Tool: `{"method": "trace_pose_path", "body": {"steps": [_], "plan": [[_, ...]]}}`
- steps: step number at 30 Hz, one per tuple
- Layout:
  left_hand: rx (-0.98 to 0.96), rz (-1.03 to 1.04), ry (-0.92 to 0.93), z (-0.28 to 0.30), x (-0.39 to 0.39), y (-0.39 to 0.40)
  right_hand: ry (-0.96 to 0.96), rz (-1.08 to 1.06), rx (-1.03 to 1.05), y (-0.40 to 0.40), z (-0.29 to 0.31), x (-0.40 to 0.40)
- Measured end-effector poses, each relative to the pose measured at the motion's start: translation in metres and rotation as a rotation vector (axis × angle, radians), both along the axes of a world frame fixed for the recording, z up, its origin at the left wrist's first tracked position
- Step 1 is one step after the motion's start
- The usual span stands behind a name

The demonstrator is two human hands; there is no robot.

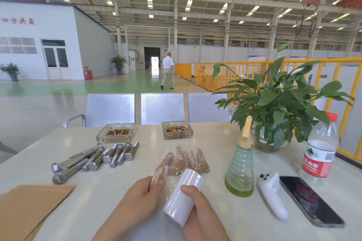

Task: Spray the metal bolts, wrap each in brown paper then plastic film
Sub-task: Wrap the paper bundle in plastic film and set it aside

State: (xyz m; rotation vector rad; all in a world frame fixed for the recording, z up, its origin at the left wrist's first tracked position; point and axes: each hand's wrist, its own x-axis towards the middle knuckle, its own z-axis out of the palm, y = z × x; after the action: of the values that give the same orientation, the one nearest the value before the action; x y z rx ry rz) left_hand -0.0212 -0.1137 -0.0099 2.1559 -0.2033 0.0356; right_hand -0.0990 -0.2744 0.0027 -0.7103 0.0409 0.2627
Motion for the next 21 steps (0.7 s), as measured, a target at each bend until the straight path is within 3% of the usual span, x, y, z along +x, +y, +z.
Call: {"method": "trace_pose_path", "body": {"steps": [2,4,10,15,19,21], "plan": [[-0.354,-0.162,0.276,0.006,0.0,0.003,0.008,-0.013,0.039,-0.002,0.0,0.003],[-0.473,-0.298,0.292,0.012,-0.005,0.012,-0.034,0.016,0.042,-0.002,0.002,0.003],[-0.4,-0.175,0.129,0.012,-0.008,0.013,-0.077,0.012,-0.09,-0.011,0.002,0.007],[-0.137,-0.004,-0.156,0.003,-0.007,0.003,-0.002,0.006,-0.081,-0.01,-0.002,0.009],[-0.15,-0.072,-0.128,0.002,-0.009,0.002,0.016,-0.019,-0.065,-0.004,-0.001,0.011],[-0.069,-0.067,-0.228,-0.003,-0.006,0.005,-0.051,-0.053,-0.086,-0.003,-0.001,0.012]]}}
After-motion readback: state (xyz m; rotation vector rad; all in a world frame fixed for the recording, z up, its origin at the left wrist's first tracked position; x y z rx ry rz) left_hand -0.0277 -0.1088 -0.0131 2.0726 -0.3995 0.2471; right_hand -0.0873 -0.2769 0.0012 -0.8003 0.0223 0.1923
